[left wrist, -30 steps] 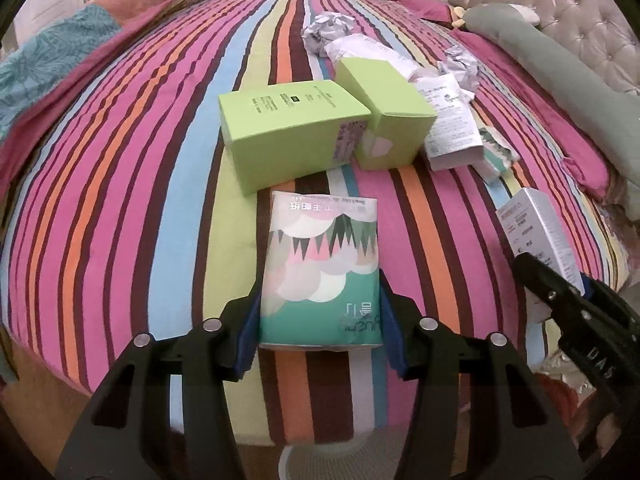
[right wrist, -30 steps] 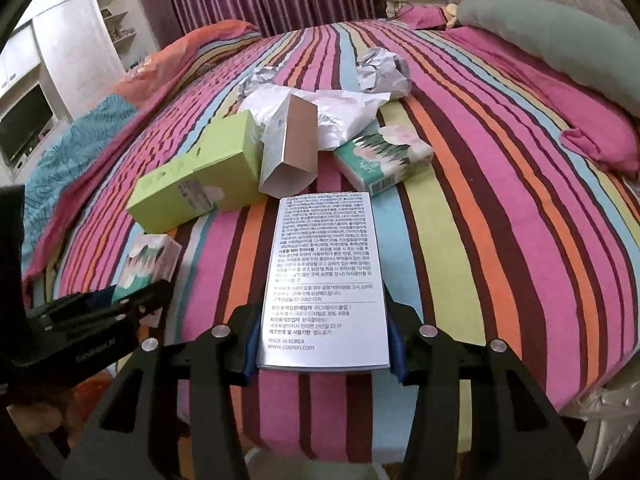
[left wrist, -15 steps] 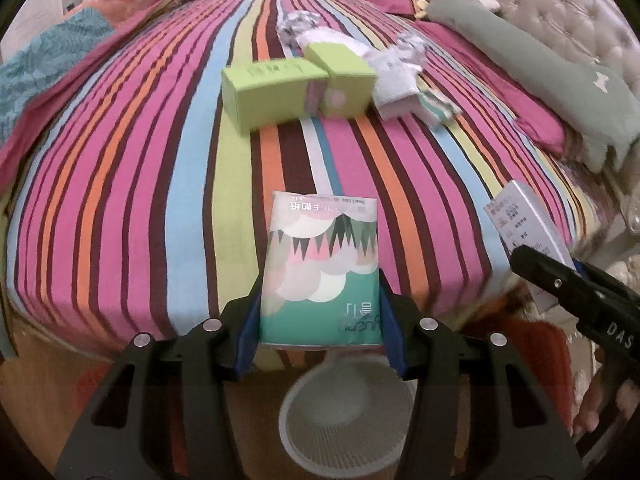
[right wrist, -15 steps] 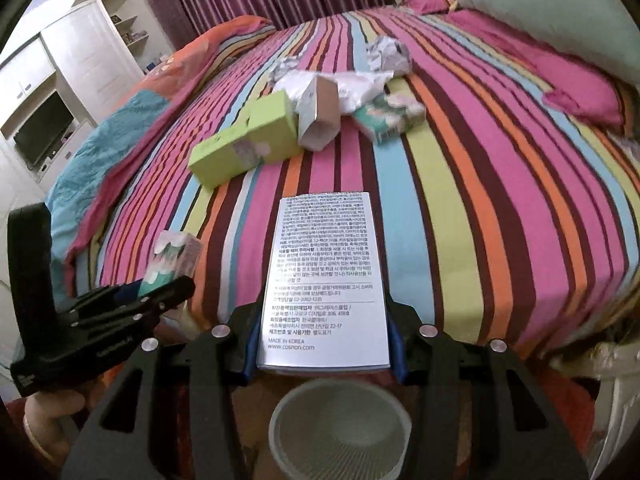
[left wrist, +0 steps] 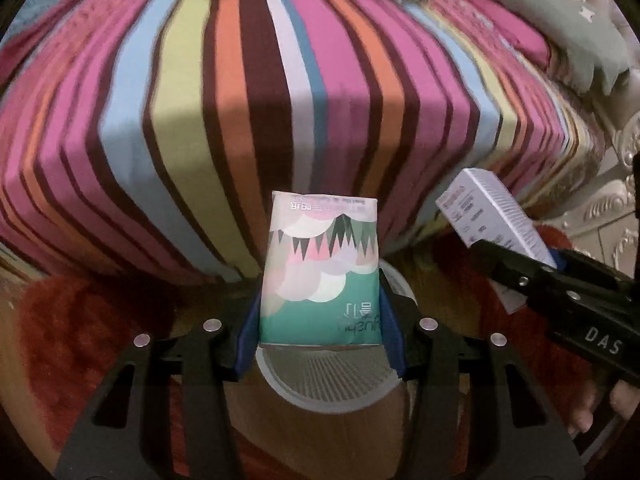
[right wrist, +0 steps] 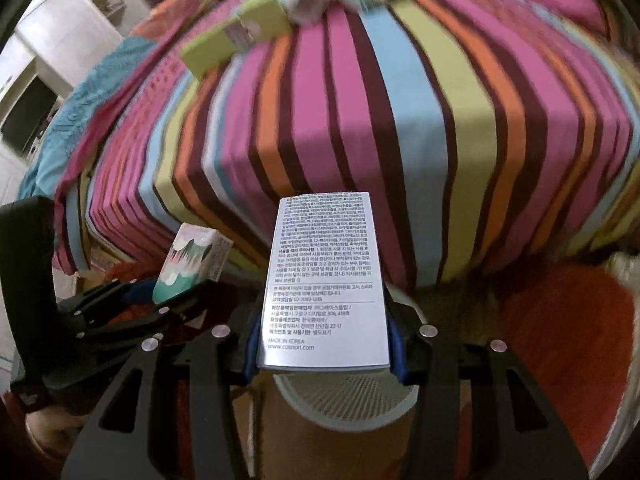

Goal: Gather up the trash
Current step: 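Carry both items over the wastebasket and open both tools to drop them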

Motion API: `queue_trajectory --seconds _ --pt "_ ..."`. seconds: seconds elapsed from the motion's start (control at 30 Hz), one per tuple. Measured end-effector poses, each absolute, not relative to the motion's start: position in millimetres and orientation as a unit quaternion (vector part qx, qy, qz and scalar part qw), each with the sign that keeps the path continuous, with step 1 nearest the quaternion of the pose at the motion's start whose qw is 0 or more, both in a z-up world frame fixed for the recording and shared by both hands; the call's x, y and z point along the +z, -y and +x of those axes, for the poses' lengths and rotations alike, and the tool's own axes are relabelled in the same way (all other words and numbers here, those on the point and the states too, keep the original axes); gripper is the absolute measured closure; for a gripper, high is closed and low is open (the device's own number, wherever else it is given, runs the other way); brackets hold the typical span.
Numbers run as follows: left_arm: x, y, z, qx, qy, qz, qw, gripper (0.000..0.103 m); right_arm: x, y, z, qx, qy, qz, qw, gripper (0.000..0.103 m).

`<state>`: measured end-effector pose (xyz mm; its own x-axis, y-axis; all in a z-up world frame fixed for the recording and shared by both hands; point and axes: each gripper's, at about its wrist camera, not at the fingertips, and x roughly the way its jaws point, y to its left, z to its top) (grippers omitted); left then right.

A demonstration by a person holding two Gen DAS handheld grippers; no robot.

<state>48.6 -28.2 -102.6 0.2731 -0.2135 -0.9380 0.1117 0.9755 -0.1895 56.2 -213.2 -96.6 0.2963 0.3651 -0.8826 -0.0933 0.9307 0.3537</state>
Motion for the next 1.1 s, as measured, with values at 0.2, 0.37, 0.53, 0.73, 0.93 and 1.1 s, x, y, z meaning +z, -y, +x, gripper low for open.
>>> queue_trajectory --seconds 0.2,0.37,0.53,0.73,0.93,1.1 --pt "-143.0 32.7 45.7 -0.098 -0.649 -0.045 0.753 0.053 -141.6 231.6 56.8 0.114 -0.645 0.182 0.733 0.057" --pt "-176.6 36.9 49.4 -0.092 -0.695 -0.05 0.711 0.053 -170.8 233.0 61.0 0.106 -0.688 0.204 0.689 0.057" --pt "-205.8 40.5 53.4 -0.089 -0.734 -0.063 0.67 0.053 -189.7 224.4 67.3 0.105 -0.716 0.191 0.663 0.057" --pt "-240.6 42.4 56.4 -0.072 -0.775 -0.066 0.624 0.053 -232.4 225.1 66.7 0.092 -0.755 0.218 0.611 0.057" --pt "-262.7 44.5 56.3 -0.074 -0.796 -0.078 0.596 0.051 -248.4 230.4 66.5 0.073 -0.771 0.237 0.587 0.056" --pt "-277.7 45.2 54.0 -0.057 -0.815 -0.077 0.572 0.024 -261.3 233.4 66.6 0.052 -0.783 0.248 0.568 0.02"
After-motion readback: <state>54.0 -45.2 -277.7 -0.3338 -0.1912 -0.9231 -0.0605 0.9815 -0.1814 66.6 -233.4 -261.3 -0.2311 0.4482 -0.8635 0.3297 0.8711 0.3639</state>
